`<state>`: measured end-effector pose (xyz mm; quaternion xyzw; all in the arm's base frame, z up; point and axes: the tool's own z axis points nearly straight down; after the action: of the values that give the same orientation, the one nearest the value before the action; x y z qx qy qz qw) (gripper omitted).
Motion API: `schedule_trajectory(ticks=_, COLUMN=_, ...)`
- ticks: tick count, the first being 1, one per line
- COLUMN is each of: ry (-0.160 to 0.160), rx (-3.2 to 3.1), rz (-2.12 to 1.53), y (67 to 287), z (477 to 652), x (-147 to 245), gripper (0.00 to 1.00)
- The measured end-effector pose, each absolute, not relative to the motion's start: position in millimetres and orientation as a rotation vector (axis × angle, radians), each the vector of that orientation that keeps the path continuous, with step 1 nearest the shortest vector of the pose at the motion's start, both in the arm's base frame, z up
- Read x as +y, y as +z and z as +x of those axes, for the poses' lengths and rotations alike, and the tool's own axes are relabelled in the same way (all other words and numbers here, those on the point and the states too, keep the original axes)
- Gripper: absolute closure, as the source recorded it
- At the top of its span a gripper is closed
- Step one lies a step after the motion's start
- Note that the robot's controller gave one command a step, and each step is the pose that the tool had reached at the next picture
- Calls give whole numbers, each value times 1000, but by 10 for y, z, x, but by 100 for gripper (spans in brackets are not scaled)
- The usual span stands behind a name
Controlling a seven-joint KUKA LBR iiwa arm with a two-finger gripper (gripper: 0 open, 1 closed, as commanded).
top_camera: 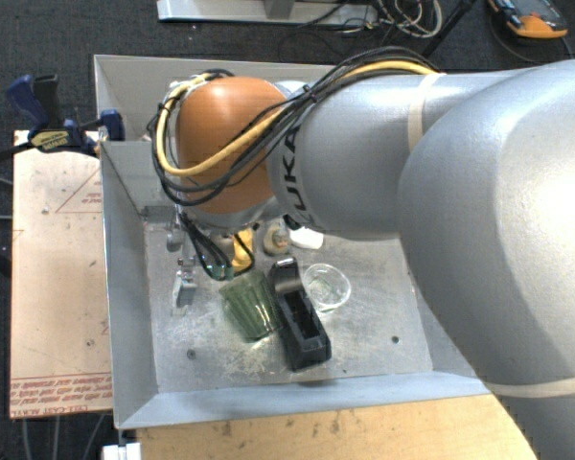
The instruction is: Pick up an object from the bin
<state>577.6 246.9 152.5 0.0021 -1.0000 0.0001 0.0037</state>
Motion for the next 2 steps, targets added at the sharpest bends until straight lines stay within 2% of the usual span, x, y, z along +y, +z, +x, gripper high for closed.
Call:
schedule_trajectory(ticks=1, ry=-2, rx=-3142, rz=1, y=1576, z=5798, x=2458, gripper=0)
schedule_trajectory(ticks=2, ry=-4, rx=-3143, rz=30, y=1351, z=5734, x=1947, gripper=0)
